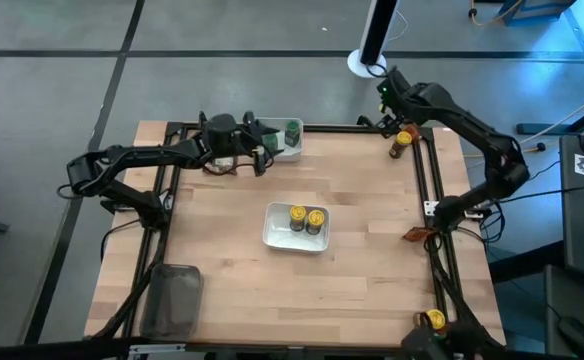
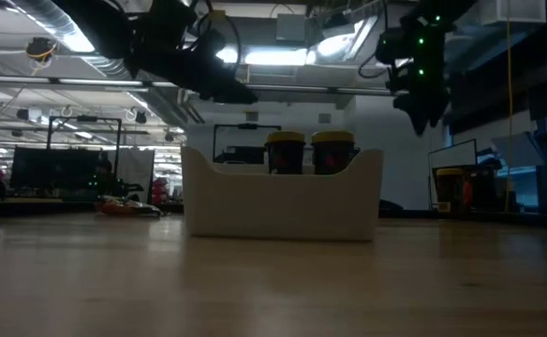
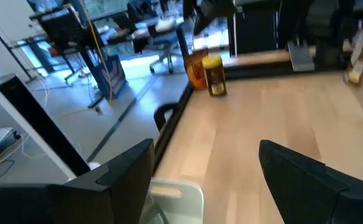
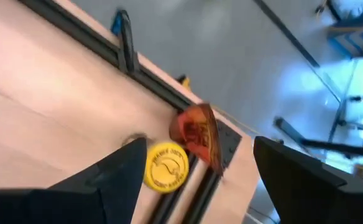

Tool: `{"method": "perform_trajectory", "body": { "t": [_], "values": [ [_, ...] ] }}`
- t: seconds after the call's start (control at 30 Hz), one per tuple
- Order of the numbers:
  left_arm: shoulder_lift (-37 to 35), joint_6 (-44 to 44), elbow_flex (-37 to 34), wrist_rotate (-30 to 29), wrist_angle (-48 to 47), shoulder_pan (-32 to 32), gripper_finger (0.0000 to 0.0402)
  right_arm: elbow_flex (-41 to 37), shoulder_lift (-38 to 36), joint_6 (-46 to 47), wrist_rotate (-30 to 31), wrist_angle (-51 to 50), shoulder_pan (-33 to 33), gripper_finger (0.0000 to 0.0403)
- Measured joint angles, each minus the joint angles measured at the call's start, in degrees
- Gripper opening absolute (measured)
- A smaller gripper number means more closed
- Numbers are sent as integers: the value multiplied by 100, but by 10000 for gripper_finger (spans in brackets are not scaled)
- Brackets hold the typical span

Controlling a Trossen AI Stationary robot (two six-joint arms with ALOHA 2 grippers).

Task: Sort spices by type
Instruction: Put the top yellow seasoning bottle into the bottom white bin

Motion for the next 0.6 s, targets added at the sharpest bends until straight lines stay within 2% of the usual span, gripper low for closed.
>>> {"method": "perform_trajectory", "body": {
  "t": [0.2,0.4,0.6],
  "values": [
    [-23,110,0,-1,-105,-17,276,0,121,-42,-86,-88,-60,294],
    [-23,111,0,-3,-102,-103,276,0,161,123,-816,-262,-56,294],
    [-23,145,0,-5,-95,-180,276,-2,435,371,-791,-513,-144,295]
  ]
}}
